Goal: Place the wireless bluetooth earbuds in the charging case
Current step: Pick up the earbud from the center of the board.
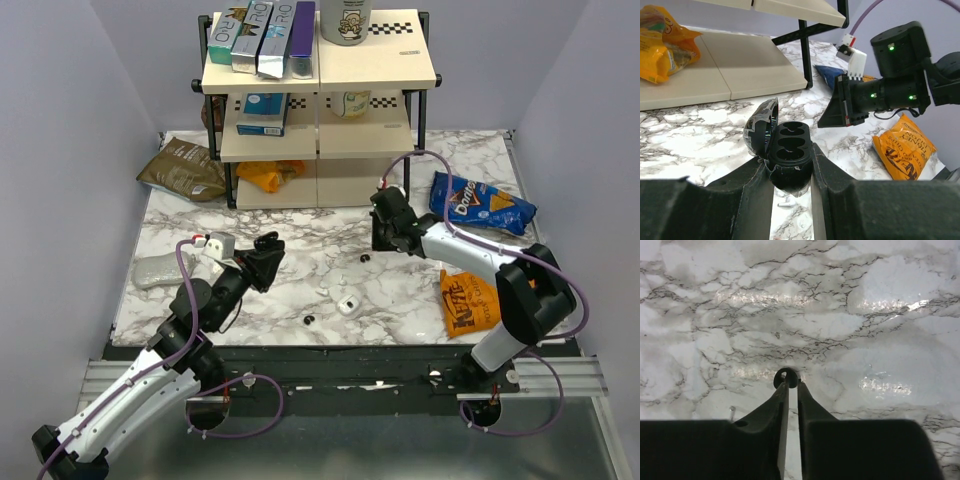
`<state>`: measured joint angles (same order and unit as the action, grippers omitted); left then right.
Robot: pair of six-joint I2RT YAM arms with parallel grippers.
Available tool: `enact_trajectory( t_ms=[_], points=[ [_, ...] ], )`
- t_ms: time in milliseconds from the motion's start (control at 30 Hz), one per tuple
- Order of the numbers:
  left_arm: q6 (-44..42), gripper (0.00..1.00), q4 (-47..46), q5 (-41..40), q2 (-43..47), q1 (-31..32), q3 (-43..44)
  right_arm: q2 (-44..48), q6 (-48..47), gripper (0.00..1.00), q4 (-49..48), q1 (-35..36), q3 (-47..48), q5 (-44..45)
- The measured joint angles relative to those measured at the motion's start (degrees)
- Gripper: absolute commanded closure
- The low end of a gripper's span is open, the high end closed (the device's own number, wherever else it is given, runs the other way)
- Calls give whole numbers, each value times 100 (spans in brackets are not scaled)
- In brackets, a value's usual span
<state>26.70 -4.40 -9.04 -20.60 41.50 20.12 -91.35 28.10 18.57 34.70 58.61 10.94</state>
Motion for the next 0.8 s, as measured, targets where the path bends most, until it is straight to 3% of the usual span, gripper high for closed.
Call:
enact_trajectory(
  t_ms=[33,800],
  points=[
    [7,100,-13,0,-11,0,0,-94,-50,99,-4,-11,15,9],
    [74,100,-107,2,-15,22,-39,-776,-212,99,-341,-33,-105,-149]
  ],
)
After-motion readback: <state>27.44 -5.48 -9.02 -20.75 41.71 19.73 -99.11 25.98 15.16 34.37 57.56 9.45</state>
